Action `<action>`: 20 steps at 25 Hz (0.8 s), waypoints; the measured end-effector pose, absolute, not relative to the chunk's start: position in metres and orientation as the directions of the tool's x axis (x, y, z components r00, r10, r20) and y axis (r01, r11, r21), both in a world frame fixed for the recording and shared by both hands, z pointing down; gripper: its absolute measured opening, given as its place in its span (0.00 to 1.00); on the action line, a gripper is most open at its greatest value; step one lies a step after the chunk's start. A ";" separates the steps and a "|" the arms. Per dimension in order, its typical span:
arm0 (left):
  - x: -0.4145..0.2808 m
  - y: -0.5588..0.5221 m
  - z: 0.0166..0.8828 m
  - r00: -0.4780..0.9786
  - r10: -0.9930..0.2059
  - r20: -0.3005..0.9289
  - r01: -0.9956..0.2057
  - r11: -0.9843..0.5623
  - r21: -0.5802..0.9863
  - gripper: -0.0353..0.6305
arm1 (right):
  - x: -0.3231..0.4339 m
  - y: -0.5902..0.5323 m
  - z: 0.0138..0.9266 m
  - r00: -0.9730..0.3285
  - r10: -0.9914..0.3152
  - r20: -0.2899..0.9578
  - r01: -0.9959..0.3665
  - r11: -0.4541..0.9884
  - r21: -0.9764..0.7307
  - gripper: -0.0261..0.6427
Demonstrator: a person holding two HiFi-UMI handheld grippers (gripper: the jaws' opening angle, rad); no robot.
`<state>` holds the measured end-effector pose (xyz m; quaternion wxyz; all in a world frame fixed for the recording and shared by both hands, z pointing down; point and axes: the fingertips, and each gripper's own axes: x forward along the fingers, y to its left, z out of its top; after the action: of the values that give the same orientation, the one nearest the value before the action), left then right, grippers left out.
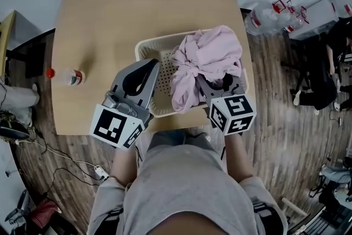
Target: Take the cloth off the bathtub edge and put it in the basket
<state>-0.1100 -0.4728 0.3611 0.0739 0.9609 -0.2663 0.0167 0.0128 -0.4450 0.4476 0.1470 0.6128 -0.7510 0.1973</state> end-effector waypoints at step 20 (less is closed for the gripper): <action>-0.129 -0.485 0.375 0.837 -0.542 0.073 -0.546 -0.818 0.181 0.06 | 0.018 -0.465 0.534 -0.176 -0.570 0.803 -0.974 0.221 -0.056 0.39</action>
<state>-0.1292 -0.4854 0.3749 0.0976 0.9534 -0.2853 0.0092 0.0178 -0.4651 0.5341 0.3359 0.5471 -0.7054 0.3005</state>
